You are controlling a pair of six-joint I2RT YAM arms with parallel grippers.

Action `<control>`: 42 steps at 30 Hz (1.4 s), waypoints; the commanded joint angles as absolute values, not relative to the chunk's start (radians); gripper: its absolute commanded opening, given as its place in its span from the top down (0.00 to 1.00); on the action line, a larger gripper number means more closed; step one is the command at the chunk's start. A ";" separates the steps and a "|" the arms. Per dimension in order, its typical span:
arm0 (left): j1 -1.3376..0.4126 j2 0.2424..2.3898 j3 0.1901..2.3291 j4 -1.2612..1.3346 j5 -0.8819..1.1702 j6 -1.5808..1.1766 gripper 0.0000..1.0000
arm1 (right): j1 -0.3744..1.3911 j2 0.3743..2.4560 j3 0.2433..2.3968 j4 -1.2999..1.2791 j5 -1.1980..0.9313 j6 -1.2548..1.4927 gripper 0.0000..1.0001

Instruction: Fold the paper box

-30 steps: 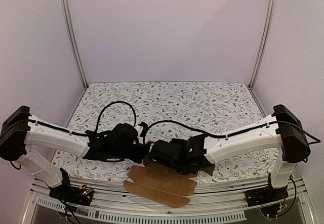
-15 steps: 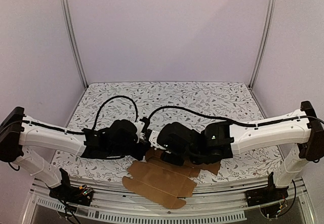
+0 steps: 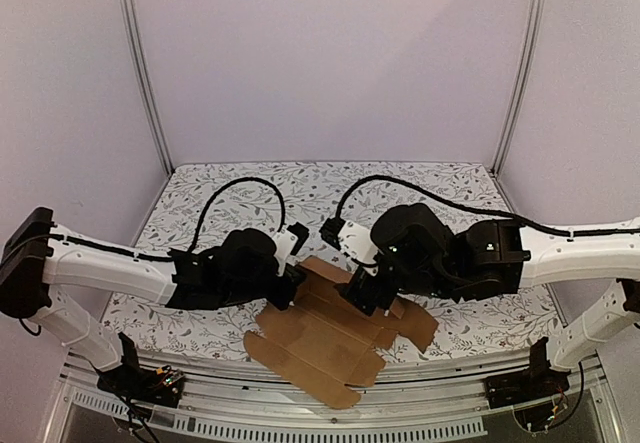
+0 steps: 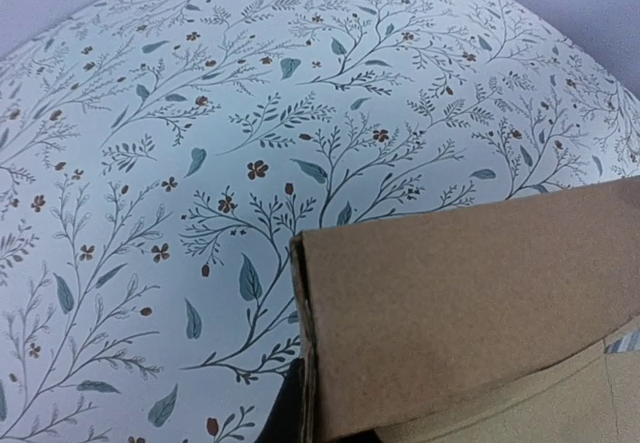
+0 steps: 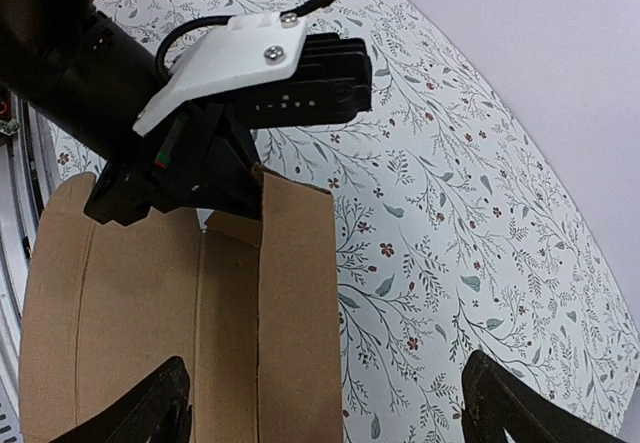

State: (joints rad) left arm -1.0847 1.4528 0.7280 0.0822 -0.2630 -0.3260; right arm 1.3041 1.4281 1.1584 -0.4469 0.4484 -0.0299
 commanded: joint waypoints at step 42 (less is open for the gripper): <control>-1.052 1.795 0.675 0.728 -0.133 -0.106 1.00 | 1.046 1.645 0.961 0.116 0.077 0.418 1.00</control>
